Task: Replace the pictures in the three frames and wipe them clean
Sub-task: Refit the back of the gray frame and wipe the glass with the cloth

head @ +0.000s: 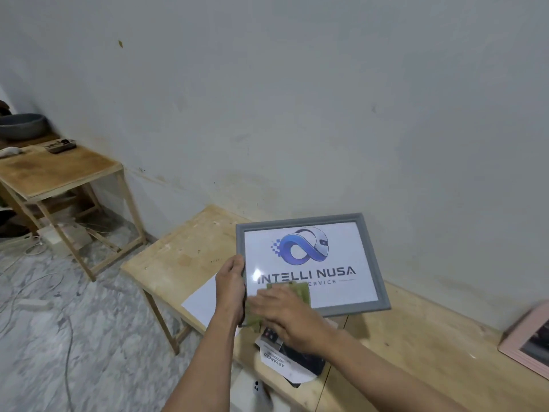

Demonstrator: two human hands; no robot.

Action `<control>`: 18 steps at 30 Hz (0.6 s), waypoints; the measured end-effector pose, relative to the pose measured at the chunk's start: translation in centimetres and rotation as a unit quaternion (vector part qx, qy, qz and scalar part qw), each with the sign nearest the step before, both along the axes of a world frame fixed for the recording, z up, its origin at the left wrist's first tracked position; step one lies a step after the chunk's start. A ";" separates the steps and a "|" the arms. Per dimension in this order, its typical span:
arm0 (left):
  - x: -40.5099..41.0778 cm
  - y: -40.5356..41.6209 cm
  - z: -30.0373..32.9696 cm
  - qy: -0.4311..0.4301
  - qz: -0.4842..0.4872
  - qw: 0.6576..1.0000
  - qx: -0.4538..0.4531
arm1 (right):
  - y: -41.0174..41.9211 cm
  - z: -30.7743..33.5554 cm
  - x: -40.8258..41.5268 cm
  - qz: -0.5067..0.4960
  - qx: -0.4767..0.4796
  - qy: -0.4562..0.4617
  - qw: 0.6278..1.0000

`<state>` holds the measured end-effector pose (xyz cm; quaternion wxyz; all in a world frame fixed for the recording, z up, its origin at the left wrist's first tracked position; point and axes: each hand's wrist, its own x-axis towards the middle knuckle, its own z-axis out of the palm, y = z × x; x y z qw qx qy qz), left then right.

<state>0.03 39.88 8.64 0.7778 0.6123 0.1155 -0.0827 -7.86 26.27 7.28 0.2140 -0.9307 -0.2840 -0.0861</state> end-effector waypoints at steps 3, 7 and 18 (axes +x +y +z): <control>-0.8 -0.4 -0.3 0.019 -0.028 0.999 0.007 | -0.6 2.4 -1.9 0.017 0.035 0.031 0.999; -1.2 -1.5 1.3 0.003 -0.072 0.997 -0.004 | -2.3 7.9 1.8 -0.129 0.228 -0.069 0.963; 0.1 0.2 4.4 0.039 -0.065 0.993 -0.088 | 1.8 5.5 2.3 -0.056 -0.020 -0.021 0.998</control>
